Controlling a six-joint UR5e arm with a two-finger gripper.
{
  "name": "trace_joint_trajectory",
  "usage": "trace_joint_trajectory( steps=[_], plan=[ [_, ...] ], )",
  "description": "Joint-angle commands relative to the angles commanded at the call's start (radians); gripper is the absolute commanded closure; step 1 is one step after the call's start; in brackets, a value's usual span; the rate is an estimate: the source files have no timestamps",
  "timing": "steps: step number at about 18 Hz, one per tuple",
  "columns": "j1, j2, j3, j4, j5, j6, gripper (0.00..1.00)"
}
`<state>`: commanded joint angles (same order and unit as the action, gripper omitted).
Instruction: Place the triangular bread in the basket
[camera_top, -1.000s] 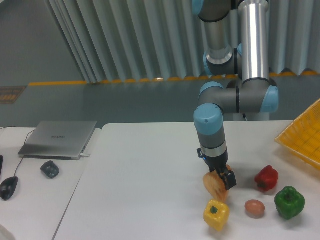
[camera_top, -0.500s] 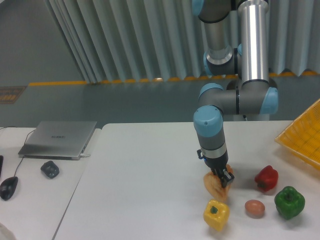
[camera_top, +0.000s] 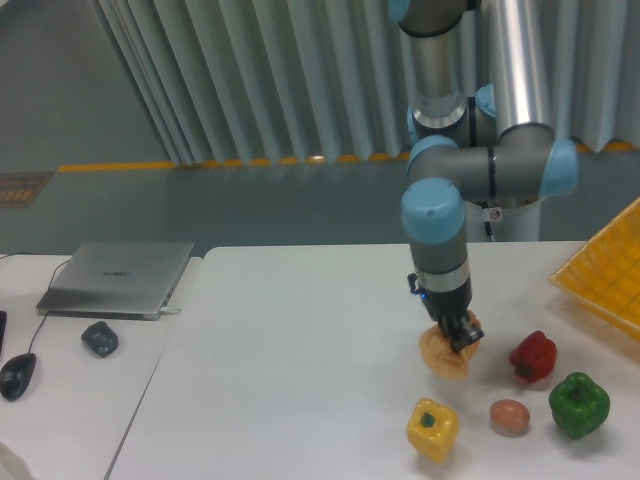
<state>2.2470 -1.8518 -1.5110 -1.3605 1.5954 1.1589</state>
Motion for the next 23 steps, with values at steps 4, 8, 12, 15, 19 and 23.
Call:
trace_joint_trajectory(
  steps=[4, 8, 12, 15, 19, 23],
  plan=[
    [0.055, 0.031, 0.0, -0.045, -0.002, 0.08, 0.91],
    [0.14, 0.048, -0.005, -0.061, 0.0, 0.264, 0.91],
    [0.265, 0.069, -0.014, -0.065, 0.0, 0.471, 0.89],
    [0.345, 0.069, -0.012, -0.068, 0.001, 0.58, 0.89],
    [0.453, 0.068, -0.017, -0.066, 0.002, 0.76, 0.88],
    [0.528, 0.062, -0.014, -0.058, -0.005, 0.867, 0.62]
  ],
)
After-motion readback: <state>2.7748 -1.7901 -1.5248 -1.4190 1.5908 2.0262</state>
